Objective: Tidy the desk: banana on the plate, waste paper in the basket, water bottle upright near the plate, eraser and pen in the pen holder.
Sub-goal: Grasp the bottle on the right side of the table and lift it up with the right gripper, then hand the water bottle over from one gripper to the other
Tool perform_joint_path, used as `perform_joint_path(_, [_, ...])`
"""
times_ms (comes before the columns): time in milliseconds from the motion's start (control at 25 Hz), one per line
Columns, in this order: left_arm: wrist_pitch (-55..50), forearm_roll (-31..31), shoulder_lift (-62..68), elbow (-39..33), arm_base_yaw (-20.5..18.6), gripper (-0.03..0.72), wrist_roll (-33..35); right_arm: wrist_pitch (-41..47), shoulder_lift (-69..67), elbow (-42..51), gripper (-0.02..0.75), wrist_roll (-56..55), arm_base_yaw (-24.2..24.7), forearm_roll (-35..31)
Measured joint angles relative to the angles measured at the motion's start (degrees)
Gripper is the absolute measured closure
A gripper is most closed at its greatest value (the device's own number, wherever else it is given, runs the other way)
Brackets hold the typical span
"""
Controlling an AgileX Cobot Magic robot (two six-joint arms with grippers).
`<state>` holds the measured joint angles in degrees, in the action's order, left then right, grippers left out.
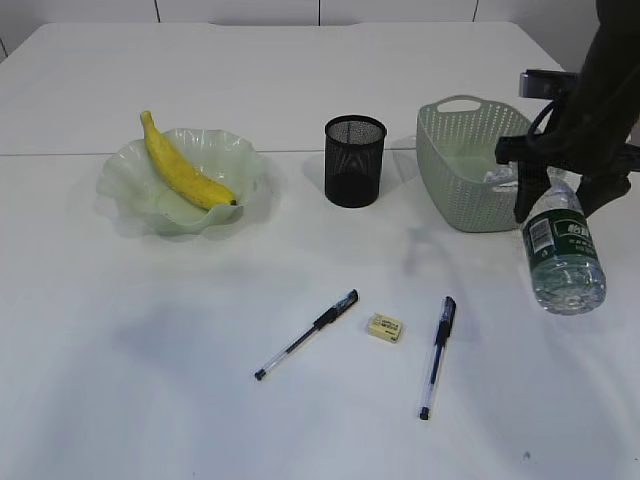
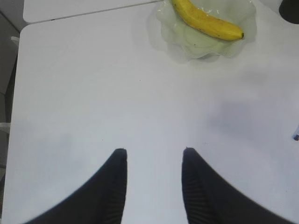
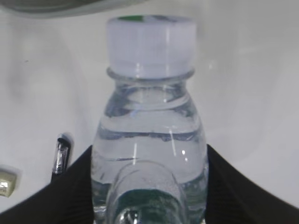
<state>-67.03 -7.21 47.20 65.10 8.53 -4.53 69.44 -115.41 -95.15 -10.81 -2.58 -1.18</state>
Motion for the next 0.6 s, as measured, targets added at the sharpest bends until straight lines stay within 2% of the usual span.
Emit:
perform_joint_path(200, [0.00,0.00,0.00,0.00,0.00,0.412,0.00,0.25,1.93,0.00,0.300,2.48,-1.22,-1.40])
perform_joint_path(600, [0.00,0.09,0.00,0.00,0.00,0.412,0.00,0.25,3.48,0.22,0.330,5.67,-6.61,-2.65])
